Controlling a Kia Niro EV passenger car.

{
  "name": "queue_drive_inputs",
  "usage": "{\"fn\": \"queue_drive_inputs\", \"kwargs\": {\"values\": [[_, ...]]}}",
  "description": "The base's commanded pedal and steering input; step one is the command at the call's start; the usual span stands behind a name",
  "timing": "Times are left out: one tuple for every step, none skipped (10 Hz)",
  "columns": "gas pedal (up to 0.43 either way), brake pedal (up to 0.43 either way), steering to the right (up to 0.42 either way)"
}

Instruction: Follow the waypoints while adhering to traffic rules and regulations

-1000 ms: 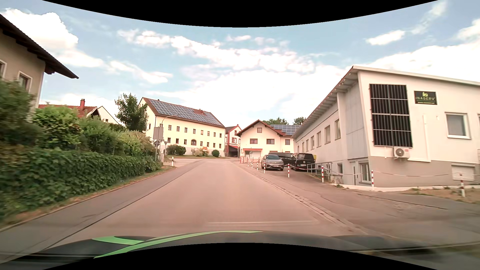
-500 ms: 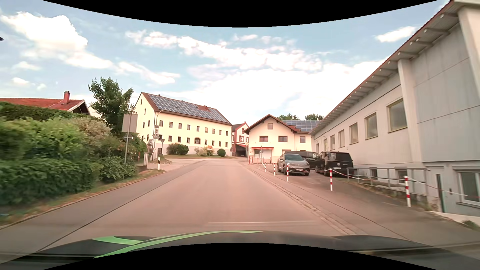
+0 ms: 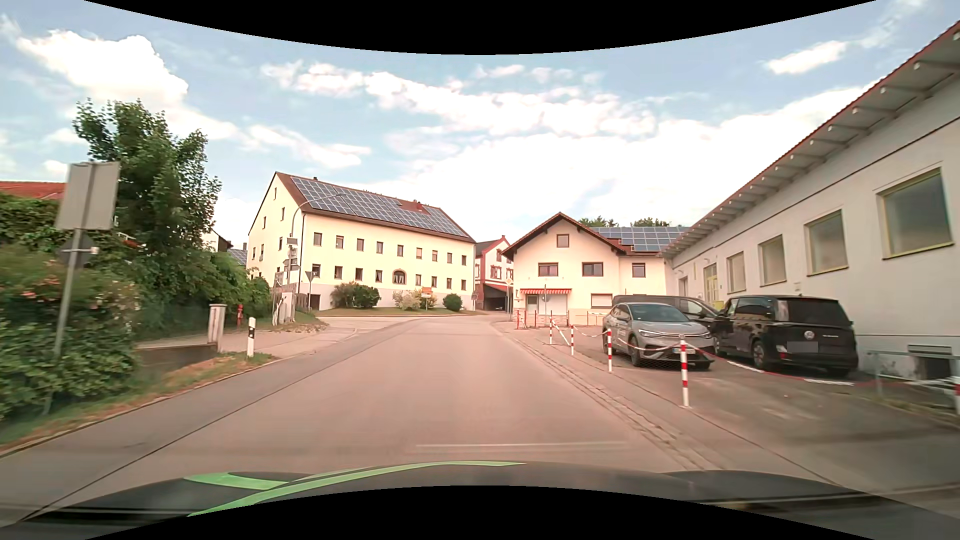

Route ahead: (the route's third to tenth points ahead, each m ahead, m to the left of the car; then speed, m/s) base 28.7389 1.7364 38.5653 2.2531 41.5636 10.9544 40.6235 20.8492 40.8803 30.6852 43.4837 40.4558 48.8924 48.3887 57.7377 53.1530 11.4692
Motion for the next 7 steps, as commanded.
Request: {"fn": "queue_drive_inputs", "kwargs": {"values": [[0.000,0.140,-0.009],[0.000,0.122,-0.009],[0.000,0.110,-0.009],[0.000,0.104,-0.009],[0.000,0.098,-0.009],[0.000,0.091,-0.009],[0.000,0.085,-0.008]]}}
